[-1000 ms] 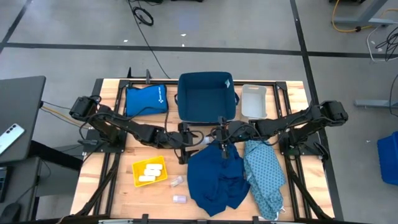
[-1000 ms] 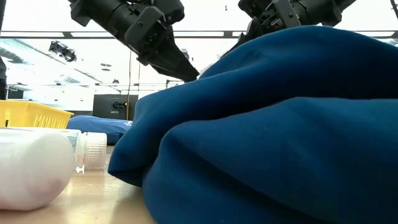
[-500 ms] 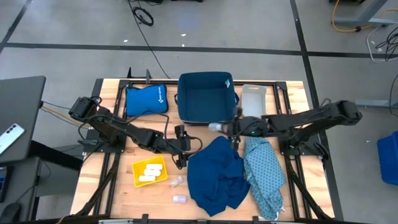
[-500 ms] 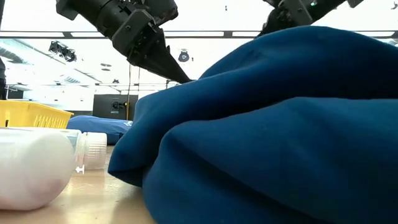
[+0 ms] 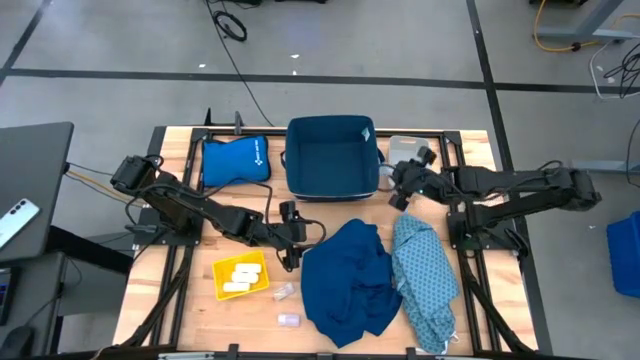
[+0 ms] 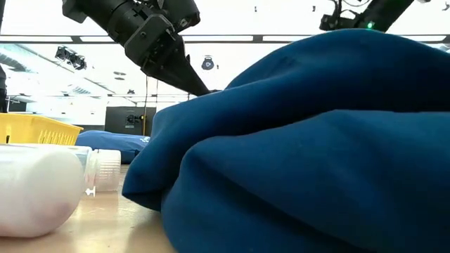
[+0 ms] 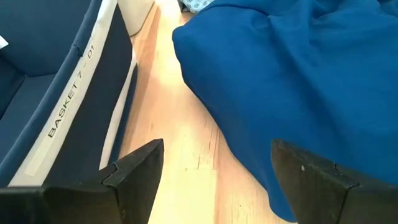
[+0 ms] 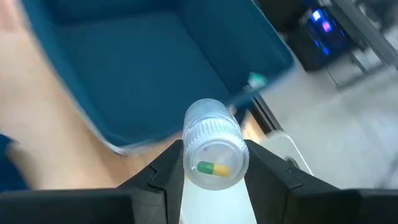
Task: Pick & Place Medicine items
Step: Put the top right transparent pill bottle into the white bin, then put the top transparent pill bottle into the white bin
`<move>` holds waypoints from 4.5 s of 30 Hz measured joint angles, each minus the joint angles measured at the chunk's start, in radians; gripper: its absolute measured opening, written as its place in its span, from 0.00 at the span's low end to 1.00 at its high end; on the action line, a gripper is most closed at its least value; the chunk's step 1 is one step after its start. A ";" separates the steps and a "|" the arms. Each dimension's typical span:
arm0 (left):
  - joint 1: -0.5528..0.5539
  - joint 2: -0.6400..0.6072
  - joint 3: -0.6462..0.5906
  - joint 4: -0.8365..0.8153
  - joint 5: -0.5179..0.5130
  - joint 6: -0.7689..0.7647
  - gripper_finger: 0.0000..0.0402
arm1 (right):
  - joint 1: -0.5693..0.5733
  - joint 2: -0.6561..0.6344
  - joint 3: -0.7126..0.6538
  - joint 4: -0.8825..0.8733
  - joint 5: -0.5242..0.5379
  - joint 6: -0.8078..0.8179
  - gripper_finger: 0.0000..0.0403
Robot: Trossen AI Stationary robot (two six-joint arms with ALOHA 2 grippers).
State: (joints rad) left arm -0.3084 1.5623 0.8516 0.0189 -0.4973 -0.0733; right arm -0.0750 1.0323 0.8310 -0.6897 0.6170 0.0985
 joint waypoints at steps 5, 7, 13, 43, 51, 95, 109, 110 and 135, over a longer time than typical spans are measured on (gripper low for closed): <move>-0.005 0.000 0.000 -0.025 0.000 -0.018 0.74 | -0.115 0.002 0.000 -0.070 -0.008 0.014 0.35; -0.012 0.000 0.000 -0.033 -0.003 -0.024 0.74 | -0.162 0.002 0.000 -0.096 -0.033 0.018 0.35; -0.032 0.000 0.000 -0.104 -0.011 -0.063 0.74 | -0.283 0.002 0.000 -0.140 -0.156 0.008 0.35; -0.059 0.000 0.000 -0.159 -0.057 -0.119 0.74 | -0.621 0.345 -0.005 -0.135 -0.543 -0.285 0.35; -0.059 0.000 0.000 -0.159 -0.057 -0.120 0.74 | -0.620 0.396 -0.002 -0.141 -0.578 -0.326 0.35; -0.086 0.000 0.000 -0.160 -0.120 -0.092 0.74 | -0.355 0.102 0.146 0.035 -0.375 -0.237 0.51; -0.160 0.000 0.000 -0.282 0.093 -0.219 0.74 | 0.067 0.029 0.077 0.489 -0.422 -0.244 0.51; -0.167 0.000 0.000 -0.291 0.123 -0.240 0.74 | 0.095 0.036 0.077 0.497 -0.397 -0.245 0.51; -0.208 0.014 0.050 -0.285 0.435 -0.551 0.74 | 0.314 0.081 0.077 0.509 -0.121 -0.246 0.51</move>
State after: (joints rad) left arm -0.5165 1.5768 0.9012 -0.2657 -0.0624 -0.6242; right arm 0.2395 1.1133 0.9085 -0.1803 0.4964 -0.1471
